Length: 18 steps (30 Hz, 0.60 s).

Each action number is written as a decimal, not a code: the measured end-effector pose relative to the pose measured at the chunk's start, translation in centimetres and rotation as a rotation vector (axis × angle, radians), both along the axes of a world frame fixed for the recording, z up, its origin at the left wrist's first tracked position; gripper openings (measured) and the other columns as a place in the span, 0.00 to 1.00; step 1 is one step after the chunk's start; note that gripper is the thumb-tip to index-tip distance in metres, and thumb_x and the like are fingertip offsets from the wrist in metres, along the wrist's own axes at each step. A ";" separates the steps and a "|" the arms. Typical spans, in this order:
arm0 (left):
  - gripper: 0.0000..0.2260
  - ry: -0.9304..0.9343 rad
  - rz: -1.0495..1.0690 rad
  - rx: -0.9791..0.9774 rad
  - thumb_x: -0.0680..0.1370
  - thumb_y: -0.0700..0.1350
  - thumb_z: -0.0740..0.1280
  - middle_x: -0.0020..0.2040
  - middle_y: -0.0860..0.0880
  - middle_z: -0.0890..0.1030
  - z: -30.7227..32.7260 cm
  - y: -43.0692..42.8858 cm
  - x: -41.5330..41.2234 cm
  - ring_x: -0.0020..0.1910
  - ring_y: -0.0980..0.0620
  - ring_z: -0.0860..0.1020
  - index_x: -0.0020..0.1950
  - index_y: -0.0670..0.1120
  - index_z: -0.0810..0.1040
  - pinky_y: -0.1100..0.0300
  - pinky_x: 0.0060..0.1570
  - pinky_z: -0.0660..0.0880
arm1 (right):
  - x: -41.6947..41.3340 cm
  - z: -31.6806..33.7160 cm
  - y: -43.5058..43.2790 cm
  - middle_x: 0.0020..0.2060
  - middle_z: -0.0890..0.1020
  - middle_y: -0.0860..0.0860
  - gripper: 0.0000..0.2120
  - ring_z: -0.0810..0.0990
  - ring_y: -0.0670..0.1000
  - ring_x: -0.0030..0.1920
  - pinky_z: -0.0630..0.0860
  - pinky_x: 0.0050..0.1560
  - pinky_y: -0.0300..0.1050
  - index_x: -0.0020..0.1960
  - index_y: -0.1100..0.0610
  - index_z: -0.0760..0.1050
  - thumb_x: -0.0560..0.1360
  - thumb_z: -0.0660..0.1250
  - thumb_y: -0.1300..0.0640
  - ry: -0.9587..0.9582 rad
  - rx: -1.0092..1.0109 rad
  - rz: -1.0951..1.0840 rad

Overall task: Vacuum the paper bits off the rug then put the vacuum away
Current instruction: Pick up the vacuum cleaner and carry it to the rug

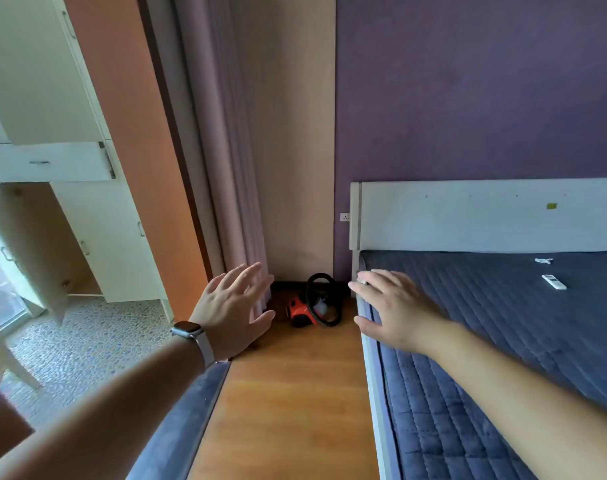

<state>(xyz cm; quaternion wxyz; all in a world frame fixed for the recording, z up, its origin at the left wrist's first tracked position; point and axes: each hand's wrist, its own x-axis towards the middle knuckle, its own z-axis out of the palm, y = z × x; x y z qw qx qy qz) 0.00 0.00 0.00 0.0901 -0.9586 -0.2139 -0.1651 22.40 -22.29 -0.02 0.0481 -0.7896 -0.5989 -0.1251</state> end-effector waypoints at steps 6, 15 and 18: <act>0.31 0.026 -0.012 -0.019 0.76 0.66 0.52 0.78 0.50 0.63 -3.9 6.6 2.9 0.77 0.46 0.61 0.78 0.56 0.62 0.46 0.71 0.63 | 2.9 -2.5 5.6 0.75 0.67 0.52 0.37 0.63 0.55 0.75 0.58 0.74 0.52 0.76 0.52 0.65 0.73 0.47 0.35 0.006 -0.104 -0.047; 0.32 0.054 -0.051 -0.108 0.77 0.66 0.56 0.79 0.50 0.59 -7.6 20.8 8.0 0.78 0.48 0.57 0.79 0.56 0.58 0.48 0.73 0.60 | 6.8 -4.2 18.8 0.80 0.54 0.48 0.39 0.49 0.51 0.79 0.49 0.77 0.50 0.80 0.46 0.51 0.72 0.40 0.33 0.055 -0.228 -0.124; 0.32 0.077 -0.049 -0.133 0.77 0.66 0.53 0.80 0.50 0.59 -7.7 25.1 9.7 0.78 0.48 0.56 0.79 0.56 0.58 0.47 0.73 0.60 | 8.1 -4.2 22.6 0.80 0.54 0.48 0.32 0.49 0.51 0.79 0.49 0.76 0.50 0.80 0.46 0.52 0.79 0.51 0.37 0.074 -0.248 -0.155</act>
